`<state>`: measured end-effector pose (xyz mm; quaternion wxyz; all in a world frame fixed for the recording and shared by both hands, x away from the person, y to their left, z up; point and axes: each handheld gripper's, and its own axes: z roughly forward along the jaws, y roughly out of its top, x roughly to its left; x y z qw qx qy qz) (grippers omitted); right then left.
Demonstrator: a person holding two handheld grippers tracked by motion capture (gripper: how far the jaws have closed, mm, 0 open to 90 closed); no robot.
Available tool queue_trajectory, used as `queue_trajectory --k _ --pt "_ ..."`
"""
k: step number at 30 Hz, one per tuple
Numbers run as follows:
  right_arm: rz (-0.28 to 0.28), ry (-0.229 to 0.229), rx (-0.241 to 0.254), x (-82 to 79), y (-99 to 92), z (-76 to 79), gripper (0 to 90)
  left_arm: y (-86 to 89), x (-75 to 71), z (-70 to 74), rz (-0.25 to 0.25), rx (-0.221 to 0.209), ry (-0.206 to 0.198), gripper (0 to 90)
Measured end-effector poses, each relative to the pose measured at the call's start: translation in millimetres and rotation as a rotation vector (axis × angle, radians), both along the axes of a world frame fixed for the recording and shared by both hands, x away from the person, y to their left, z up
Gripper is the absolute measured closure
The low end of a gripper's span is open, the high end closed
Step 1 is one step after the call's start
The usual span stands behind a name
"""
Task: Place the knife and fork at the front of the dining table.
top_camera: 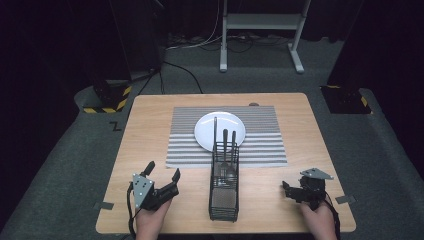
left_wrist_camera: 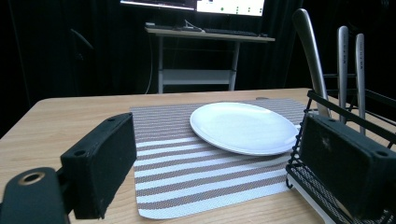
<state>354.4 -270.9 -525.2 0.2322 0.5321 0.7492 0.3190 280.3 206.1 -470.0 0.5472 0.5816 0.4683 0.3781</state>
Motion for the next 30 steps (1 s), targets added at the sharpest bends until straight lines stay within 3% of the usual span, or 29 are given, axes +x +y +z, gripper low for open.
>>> queue_trajectory --k 5,11,20,30 --pt "0.0 0.0 0.0 0.0 0.0 0.0 9.9 -3.3 -3.0 3.8 -0.036 -0.024 -0.02 8.2" --pt "0.0 0.0 0.0 -0.1 0.1 0.0 9.9 -13.9 -1.0 10.3 -0.04 -0.009 0.011 9.3" --pt "0.0 0.001 0.0 -0.4 0.2 0.1 9.9 -42.2 18.2 25.3 -0.051 0.013 0.081 13.7" --pt "0.002 0.001 0.0 -0.6 0.0 0.1 10.0 -64.8 42.9 42.8 -0.041 0.026 0.07 15.9"
